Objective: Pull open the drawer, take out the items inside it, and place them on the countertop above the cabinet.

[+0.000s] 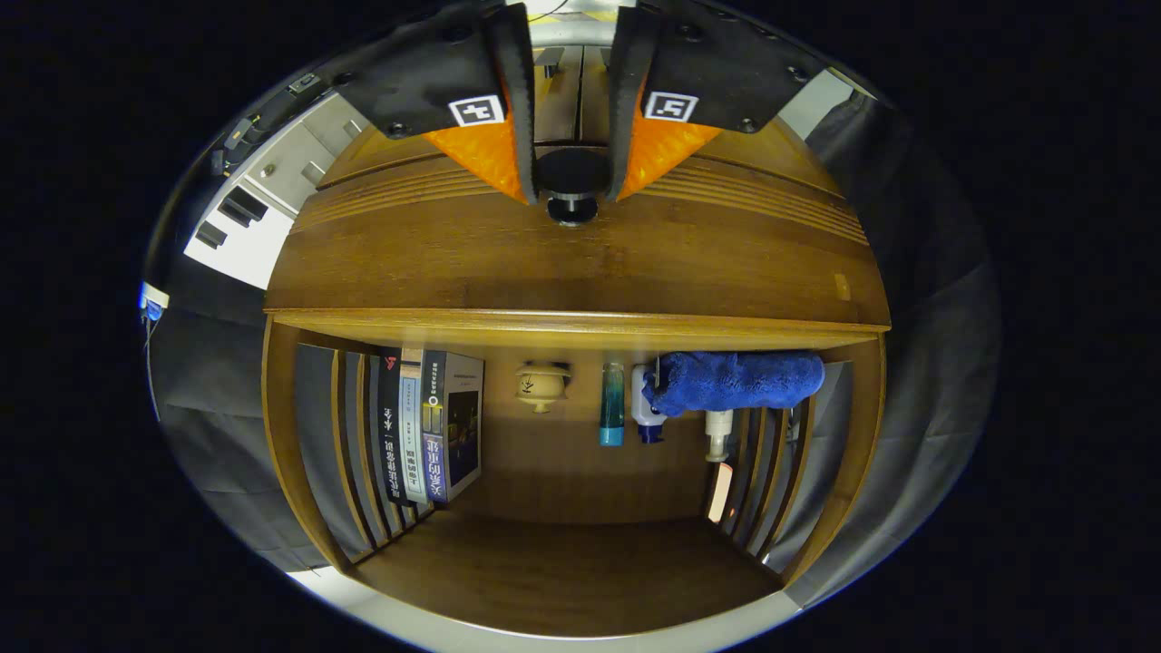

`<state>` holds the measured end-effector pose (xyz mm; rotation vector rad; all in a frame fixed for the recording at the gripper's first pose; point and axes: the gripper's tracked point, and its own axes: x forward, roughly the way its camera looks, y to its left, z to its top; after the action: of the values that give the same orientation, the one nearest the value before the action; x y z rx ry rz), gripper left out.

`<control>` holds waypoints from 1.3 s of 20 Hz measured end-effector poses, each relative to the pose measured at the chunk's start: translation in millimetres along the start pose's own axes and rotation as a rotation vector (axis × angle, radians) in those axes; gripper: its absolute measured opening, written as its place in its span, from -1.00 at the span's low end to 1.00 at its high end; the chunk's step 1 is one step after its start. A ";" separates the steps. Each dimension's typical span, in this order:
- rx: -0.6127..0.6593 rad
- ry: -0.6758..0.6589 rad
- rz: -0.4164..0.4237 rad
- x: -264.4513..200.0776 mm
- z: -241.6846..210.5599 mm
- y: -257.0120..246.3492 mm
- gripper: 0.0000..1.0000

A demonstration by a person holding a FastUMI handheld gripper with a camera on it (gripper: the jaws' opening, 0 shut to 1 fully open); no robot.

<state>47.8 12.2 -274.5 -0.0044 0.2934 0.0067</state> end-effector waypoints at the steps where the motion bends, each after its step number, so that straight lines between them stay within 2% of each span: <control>1: -0.004 0.001 -0.001 0.3 -0.2 1.6 -0.15; 14: 0.011 -0.013 -0.016 -23.5 -7.3 2.7 -0.15; 26: -0.020 -0.009 -0.007 -78.4 -19.5 4.2 -0.16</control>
<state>-33.0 15.9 -270.4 -0.0249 0.2847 0.0026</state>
